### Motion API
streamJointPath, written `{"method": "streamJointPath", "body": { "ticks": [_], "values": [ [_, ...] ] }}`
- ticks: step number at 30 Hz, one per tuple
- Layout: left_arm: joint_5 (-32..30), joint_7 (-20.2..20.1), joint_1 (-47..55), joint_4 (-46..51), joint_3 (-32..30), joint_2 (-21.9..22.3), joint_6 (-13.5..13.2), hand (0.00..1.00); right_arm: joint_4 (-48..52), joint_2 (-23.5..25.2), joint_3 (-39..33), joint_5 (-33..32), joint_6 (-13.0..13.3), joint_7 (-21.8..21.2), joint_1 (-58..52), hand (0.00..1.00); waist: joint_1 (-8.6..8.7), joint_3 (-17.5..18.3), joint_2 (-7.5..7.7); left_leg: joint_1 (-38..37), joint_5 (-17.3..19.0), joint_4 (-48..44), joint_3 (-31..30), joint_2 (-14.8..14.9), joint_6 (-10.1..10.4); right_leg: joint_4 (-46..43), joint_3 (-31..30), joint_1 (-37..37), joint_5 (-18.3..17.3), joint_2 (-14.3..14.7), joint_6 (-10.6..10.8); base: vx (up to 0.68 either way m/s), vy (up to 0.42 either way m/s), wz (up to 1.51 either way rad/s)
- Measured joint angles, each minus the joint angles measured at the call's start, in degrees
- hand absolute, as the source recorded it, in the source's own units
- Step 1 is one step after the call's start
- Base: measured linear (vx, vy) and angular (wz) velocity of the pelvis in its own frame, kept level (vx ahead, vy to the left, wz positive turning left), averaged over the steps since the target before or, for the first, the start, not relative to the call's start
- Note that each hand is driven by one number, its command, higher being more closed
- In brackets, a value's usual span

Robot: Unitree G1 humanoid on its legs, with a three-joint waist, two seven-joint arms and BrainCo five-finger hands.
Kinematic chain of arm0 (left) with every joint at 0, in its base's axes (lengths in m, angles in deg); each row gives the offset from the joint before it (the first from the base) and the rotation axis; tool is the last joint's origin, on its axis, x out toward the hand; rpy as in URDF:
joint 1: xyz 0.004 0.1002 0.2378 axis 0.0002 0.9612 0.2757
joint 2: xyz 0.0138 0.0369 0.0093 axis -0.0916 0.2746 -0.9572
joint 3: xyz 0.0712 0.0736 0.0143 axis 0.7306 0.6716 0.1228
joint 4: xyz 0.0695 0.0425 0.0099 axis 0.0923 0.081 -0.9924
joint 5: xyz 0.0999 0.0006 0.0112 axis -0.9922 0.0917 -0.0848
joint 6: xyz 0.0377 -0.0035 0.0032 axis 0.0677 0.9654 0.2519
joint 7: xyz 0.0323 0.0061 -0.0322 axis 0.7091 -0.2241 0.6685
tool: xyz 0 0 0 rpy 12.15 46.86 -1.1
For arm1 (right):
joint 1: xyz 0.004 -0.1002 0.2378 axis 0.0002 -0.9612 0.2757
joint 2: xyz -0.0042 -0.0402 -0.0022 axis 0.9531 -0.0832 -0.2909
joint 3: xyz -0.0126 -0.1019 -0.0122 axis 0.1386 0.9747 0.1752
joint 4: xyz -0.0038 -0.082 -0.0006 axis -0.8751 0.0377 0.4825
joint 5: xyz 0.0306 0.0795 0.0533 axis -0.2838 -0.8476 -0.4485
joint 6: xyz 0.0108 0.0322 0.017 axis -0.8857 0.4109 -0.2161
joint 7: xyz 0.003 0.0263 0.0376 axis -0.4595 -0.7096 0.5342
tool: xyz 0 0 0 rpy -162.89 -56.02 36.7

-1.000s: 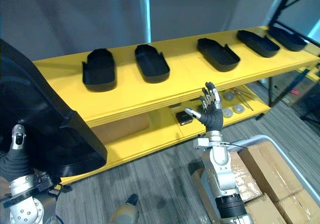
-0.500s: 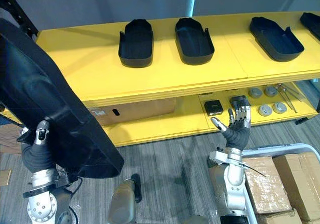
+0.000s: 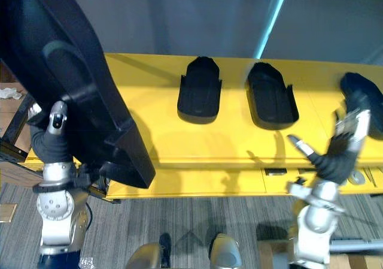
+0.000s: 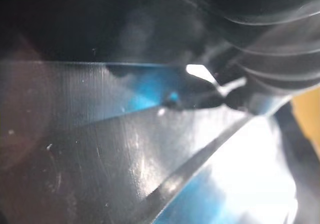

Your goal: Walk over and take plastic housings, then place them on the shelf

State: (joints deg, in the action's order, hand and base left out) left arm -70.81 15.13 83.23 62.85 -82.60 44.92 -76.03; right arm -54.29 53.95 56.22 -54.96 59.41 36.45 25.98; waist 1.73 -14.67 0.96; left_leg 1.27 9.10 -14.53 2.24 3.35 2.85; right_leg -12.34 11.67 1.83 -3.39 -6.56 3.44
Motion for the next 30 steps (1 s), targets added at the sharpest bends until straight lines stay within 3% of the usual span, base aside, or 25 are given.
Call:
{"method": "streamJointPath", "body": {
  "ticks": [2, 4, 7, 11, 15, 17, 18, 19, 20, 21, 22, 23, 24, 25, 26, 27, 28, 29, 30],
  "values": [
    [0.78, -0.38, 1.02, 0.5, -0.26, 0.85, 0.51, 1.0, -0.62, -2.18, 0.26, -1.22, -1.61, 1.11, 4.93, 0.0, -1.01, 1.15, -1.94, -0.59, 0.2, 0.11, -0.01, 1.4, 0.33, 2.17, 1.18, -2.12, 0.16, 1.6, -0.28, 0.18, -0.12, 0.18],
    [1.55, -0.43, 3.45, 2.76, -0.63, 2.9, 1.1, 1.0, -1.15, -1.56, 0.31, -3.01, -3.42, 2.79, 6.36, 0.0, -1.66, 1.55, -2.68, -1.28, 0.16, 0.05, 0.11, 1.71, 0.35, 3.38, 1.58, -3.65, 0.03, 2.08, -0.47, 0.14, -0.075, 0.15],
    [1.68, -0.62, 6.38, 4.67, -0.73, 5.09, 1.12, 1.0, -0.63, 1.61, 0.0, -4.39, -3.96, 3.41, 3.95, 0.0, -1.66, 1.81, -3.0, -1.35, 0.16, 0.08, 0.14, 1.55, 0.34, 4.6, 2.01, -4.51, 0.03, 2.04, -0.48, 0.07, -0.018, 0.08],
    [1.64, -0.79, 10.3, 6.08, -0.79, 6.82, 1.11, 1.0, 3.38, 10.17, 0.55, -4.46, -4.78, 2.43, -4.22, 0.0, -1.61, 1.81, -3.02, -2.98, 0.16, 1.28, 0.34, 1.06, 0.34, 5.91, 2.11, -6.22, 0.02, 1.64, -0.46, 0.03, 0.014, 0.0],
    [1.69, -1.46, 12.39, 7.97, -0.85, 8.21, 1.08, 1.0, 5.75, 13.17, 1.02, -4.39, -4.4, 1.04, -8.84, 0.0, -1.28, 1.85, -3.1, -2.71, 0.11, 3.35, 1.07, 0.9, 0.33, 5.95, 2.93, -6.02, -0.46, 1.45, -0.57, -0.05, 0.019, 0.15],
    [1.76, -3.11, 12.98, 7.99, -0.57, 8.36, 1.08, 1.0, 5.8, 14.68, 0.73, -4.35, -3.6, 1.37, -11.14, 0.0, -0.31, 1.87, -3.1, -1.28, -0.85, 2.83, 4.79, 0.63, -0.5, 4.58, 5.49, -5.9, -1.56, -0.02, -0.7, -0.09, 0.033, 0.64],
    [1.76, -3.63, 12.99, 8.04, 0.02, 8.48, 0.91, 1.0, 5.83, 15.12, 0.76, -4.31, -3.63, 2.17, -12.44, 0.0, 0.54, 1.9, -3.18, -1.35, -0.21, 3.44, 9.0, 0.83, -2.85, 3.03, 6.99, -5.74, -2.36, -1.25, -0.34, -0.11, 0.07, 0.79],
    [1.79, -3.83, 12.98, 8.06, 0.39, 8.64, 0.48, 1.0, 6.0, 15.91, 0.85, -4.18, -3.64, 2.37, -13.5, 0.0, 0.63, 2.15, -3.47, -1.46, -0.03, 3.43, 13.51, 1.94, -3.4, 1.53, 7.61, -5.14, -2.93, -2.38, 0.07, -0.09, 0.07, 0.64],
    [1.79, -3.84, 12.95, 8.07, 0.53, 8.84, 0.05, 1.0, 6.11, 15.93, 0.87, -4.02, -3.64, 2.46, -13.84, 0.0, 0.71, 2.27, -3.76, -1.38, -0.43, 3.41, 14.7, 2.13, -3.4, 0.65, 7.72, -4.7, -3.11, -2.9, 0.32, -0.04, 0.096, 0.37],
    [1.79, -3.88, 12.98, 8.09, 0.55, 9.27, -0.89, 1.0, 6.11, 15.93, 1.03, -4.28, -3.66, 2.67, -13.92, 0.0, 0.53, 2.27, -4.36, -1.12, -2.16, 2.57, 15.11, 1.18, -1.38, -1.64, 6.86, -3.27, -4.31, -4.62, 0.85, -0.02, 0.1, 0.17],
    [1.79, -3.75, 12.94, 8.09, 0.54, 9.38, -0.93, 1.0, 6.11, 15.92, 1.07, -4.47, -3.66, 2.53, -13.81, 0.0, 0.55, 2.22, -4.26, -0.75, -2.27, 1.44, 15.11, 0.65, -1.26, -2.05, 6.28, -2.83, -4.77, -5.43, 1.05, -0.04, 0.136, 0.06],
    [1.74, -3.56, 12.89, 8.06, 0.52, 9.43, -0.95, 1.0, 6.11, 15.9, 1.05, -4.65, -3.64, 2.15, -13.62, 0.0, 0.65, 2.0, -3.75, 0.3, -2.46, -1.05, 14.84, -0.14, -1.05, -2.5, 5.45, -2.64, -5.26, -6.55, 1.56, -0.06, 0.144, -0.06],
    [1.63, -3.18, 12.99, 7.86, 0.55, 9.62, -0.94, 1.0, 6.13, 15.77, 1.07, -5.79, -3.61, 1.66, -13.32, 0.0, 1.05, 1.42, -2.08, 3.41, -3.24, -6.54, 12.85, -1.23, -0.73, -3.21, 4.69, -2.26, -5.59, -9.08, 2.07, -0.09, 0.191, -0.32],
    [1.63, -2.38, 13.15, 7.38, 0.66, 9.55, -1.04, 1.0, 6.14, 15.7, 0.93, -6.83, -3.62, 1.48, -12.83, 0.0, 0.75, 1.54, -1.67, 5.82, -1.64, -12.18, 11.06, 0.15, -3.67, -3.89, 2.16, -1.58, -5.97, -10.51, 2.69, -0.09, 0.256, -0.59],
    [1.5, -1.72, 13.42, 6.84, 0.81, 9.58, -1.05, 1.0, 5.98, 15.68, 1.32, -7.27, -3.5, 1.65, -12.31, 0.0, 1.07, 1.91, -2.39, 6.79, -1.3, -15.19, 7.12, 3.37, -3.28, -4.39, -0.2, -1.55, -6.31, -10.75, 3.23, -0.03, 0.256, -0.75],
    [1.42, -1.2, 13.72, 6.59, 0.97, 9.59, -1.06, 1.0, 5.68, 15.67, 1.64, -8.11, -3.3, 1.73, -12.05, 0.0, 1.24, 2.05, -2.63, 6.66, -1.25, -15.46, 5.29, 4.7, -3.13, -4.86, -1.64, -1.45, -6.63, -11.01, 3.73, 0.03, 0.437, -0.94],
    [1.25, -0.13, 14.53, 5.77, 1.55, 9.62, -1.18, 1.0, 5.19, 15.61, 2.42, -10.24, -2.51, 1.83, -11.67, 0.0, 1.5, 2.37, -3.14, 6.27, -1.68, -15.47, 1.34, 7.08, -2.44, -7.03, -4.78, -0.48, -7.67, -12.49, 5.41, 0.05, 0.433, -0.83],
    [1.21, 0.03, 14.87, 5.16, 1.8, 9.65, -1.17, 1.0, 5.11, 15.59, 2.73, -11.05, -2.13, 1.86, -11.61, 0.0, 1.52, 2.55, -3.45, 5.84, -2.0, -14.89, 0.58, 7.78, -1.97, -7.91, -6.11, 0.07, -8.09, -13.11, 6.15, 0.08, 0.578, -0.91],
    [1.03, 0.09, 15.66, 3.76, 2.17, 9.72, -1.03, 1.0, 5.11, 15.59, 3.14, -11.56, -1.26, 2.08, -11.62, 0.0, 2.11, 3.22, -4.57, 5.26, -2.82, -13.91, -0.02, 8.51, -0.94, -8.81, -8.06, 0.25, -8.37, -14.23, 8.31, 0.08, 0.58, -0.65]
  ]
}}
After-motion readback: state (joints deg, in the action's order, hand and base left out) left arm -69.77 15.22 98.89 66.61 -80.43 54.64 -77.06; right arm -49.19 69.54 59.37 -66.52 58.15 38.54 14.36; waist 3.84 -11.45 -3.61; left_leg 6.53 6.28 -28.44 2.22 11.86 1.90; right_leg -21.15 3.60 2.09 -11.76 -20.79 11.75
